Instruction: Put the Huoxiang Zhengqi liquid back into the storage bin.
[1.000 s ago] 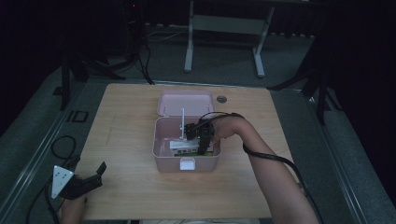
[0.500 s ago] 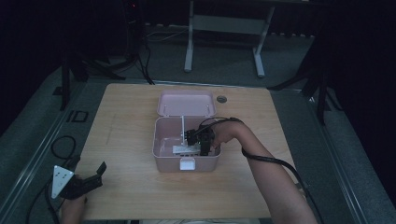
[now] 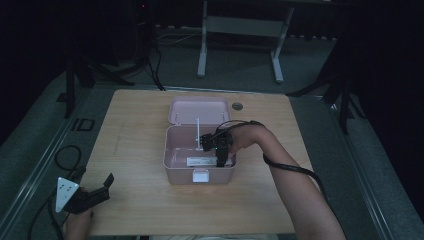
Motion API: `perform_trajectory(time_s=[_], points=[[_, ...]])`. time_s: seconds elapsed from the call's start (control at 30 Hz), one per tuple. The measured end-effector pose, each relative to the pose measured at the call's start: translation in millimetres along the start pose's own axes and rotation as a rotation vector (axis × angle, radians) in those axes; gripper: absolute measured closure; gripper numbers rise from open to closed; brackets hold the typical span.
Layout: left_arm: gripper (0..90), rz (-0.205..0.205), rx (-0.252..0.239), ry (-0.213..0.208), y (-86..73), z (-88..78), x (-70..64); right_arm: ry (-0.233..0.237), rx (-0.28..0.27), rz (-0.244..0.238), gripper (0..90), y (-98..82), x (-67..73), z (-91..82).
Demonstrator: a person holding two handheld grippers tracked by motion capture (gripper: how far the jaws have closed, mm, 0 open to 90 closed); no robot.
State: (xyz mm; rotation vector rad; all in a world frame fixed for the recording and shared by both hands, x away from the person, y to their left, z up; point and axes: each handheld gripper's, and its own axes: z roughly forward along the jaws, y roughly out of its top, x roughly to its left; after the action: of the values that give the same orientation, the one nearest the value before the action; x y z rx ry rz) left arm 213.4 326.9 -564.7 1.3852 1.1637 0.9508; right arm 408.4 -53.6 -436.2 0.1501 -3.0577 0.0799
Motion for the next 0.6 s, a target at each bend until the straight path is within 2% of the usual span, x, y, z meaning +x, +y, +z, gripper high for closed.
perform_trajectory(time_s=[0.07, 0.1, 0.37, 0.47, 0.6], points=[[0.2, 0.0, 0.0, 0.0, 0.0, 0.0, 0.0, 0.0, 0.0, 0.0, 54.0, 0.0, 0.0, 0.0], [0.2, -0.001, 0.001, 0.001, 0.0, 0.1, 0.0, -0.01, -0.007, 0.011, 52.5, -4.2, 1.2, -9.3], [0.2, -0.001, 0.0, 0.001, 0.0, 0.1, 0.0, -0.038, -0.047, 0.03, 51.6, -16.1, 3.3, -31.6], [0.2, 0.0, 0.001, 0.002, 0.0, 0.1, -0.1, -0.052, -0.073, 0.036, 51.2, -23.1, 4.5, -41.1], [0.2, 0.0, 0.002, 0.002, 0.1, 0.2, -0.1, -0.091, -0.137, 0.061, 50.1, -37.2, 3.4, -59.5]])
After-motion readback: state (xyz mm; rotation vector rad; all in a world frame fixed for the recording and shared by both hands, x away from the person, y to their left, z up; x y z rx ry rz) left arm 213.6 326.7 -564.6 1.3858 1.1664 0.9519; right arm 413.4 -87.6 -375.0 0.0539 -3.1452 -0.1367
